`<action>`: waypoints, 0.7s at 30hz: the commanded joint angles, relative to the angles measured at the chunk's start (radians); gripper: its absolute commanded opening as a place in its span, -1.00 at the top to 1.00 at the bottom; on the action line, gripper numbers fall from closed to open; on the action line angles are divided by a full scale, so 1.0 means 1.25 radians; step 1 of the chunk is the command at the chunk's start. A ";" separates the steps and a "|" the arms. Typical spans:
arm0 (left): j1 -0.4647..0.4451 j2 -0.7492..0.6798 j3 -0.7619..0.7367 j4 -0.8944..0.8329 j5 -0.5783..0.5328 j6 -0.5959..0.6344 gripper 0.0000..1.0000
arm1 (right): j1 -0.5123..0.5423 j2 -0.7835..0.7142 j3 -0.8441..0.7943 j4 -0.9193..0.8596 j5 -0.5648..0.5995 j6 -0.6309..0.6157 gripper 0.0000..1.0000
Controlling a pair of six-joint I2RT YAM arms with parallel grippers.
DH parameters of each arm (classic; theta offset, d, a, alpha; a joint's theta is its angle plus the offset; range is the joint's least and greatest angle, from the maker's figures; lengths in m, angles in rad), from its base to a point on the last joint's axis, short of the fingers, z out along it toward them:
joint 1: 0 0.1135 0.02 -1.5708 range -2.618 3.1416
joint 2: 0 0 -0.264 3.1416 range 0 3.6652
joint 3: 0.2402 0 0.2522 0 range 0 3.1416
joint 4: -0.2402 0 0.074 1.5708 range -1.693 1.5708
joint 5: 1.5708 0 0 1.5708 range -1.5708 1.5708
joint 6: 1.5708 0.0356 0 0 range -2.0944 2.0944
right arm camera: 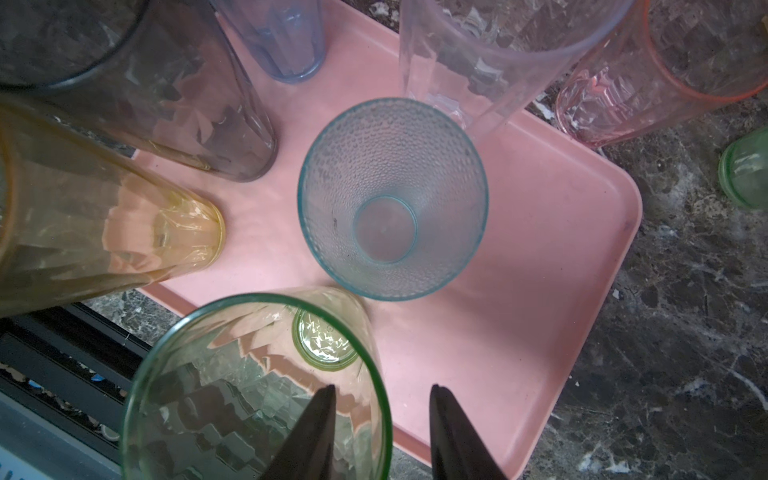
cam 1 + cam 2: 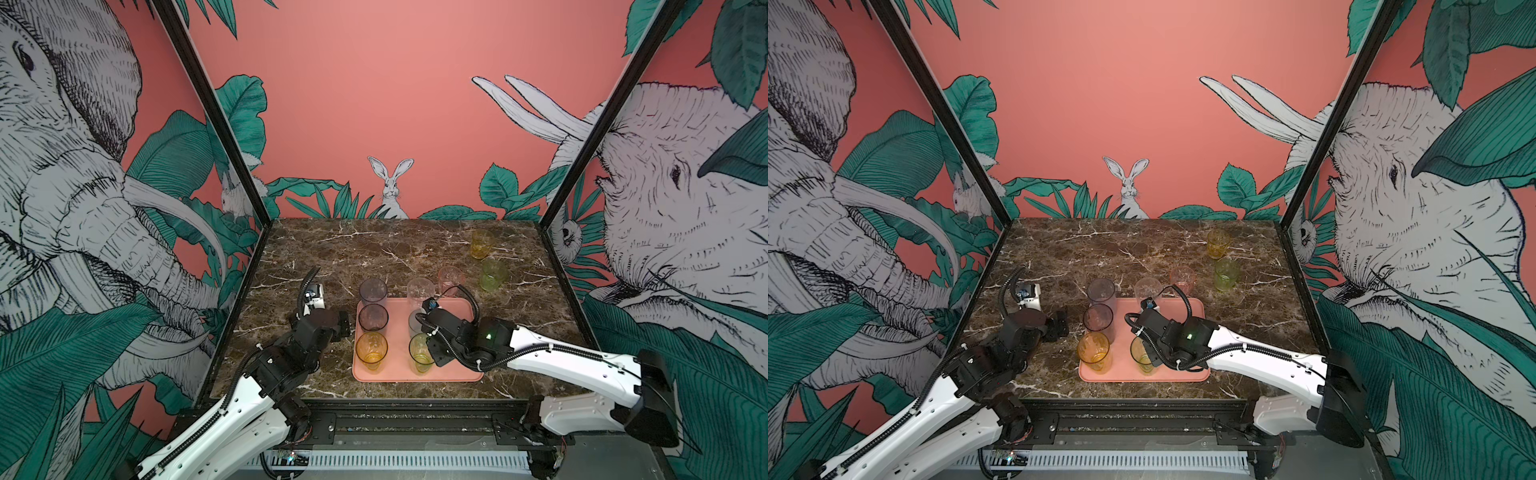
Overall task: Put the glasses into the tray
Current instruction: 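Lower the light green cup onto the tray's near edge and open the right gripper, then move the right gripper over the pink-rimmed cup while the left gripper rises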
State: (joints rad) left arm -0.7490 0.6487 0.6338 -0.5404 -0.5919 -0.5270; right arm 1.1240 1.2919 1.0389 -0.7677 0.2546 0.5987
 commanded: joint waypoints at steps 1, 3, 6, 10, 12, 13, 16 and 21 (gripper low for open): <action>0.004 -0.015 -0.012 -0.011 -0.017 -0.013 -0.92 | 0.004 -0.019 0.044 -0.034 0.021 0.008 0.11; 0.004 -0.020 -0.012 -0.015 -0.022 -0.013 -0.92 | 0.003 -0.026 0.057 -0.044 0.020 0.003 0.02; 0.004 -0.031 -0.011 -0.024 -0.032 -0.015 -0.92 | 0.003 -0.037 0.077 -0.060 0.023 -0.008 -0.08; 0.004 -0.044 -0.014 -0.024 -0.046 -0.013 -0.92 | 0.003 -0.048 0.114 -0.089 0.054 -0.026 -0.16; 0.005 -0.047 -0.006 -0.026 -0.048 -0.010 -0.92 | 0.003 -0.050 0.135 -0.106 0.078 -0.036 -0.20; 0.004 -0.047 0.002 -0.031 -0.046 -0.010 -0.92 | 0.002 -0.051 0.147 -0.113 0.091 -0.046 -0.23; 0.004 -0.048 0.026 -0.035 -0.043 -0.006 -0.92 | -0.006 -0.048 0.178 -0.123 0.127 -0.079 -0.30; 0.004 -0.048 0.052 -0.037 -0.062 0.010 -0.93 | -0.070 -0.026 0.212 -0.127 0.134 -0.130 -0.31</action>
State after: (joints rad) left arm -0.7490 0.5957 0.6628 -0.5751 -0.6338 -0.5220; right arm 1.0729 1.2488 1.2827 -0.8993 0.3798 0.4870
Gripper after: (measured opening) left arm 0.963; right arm 0.656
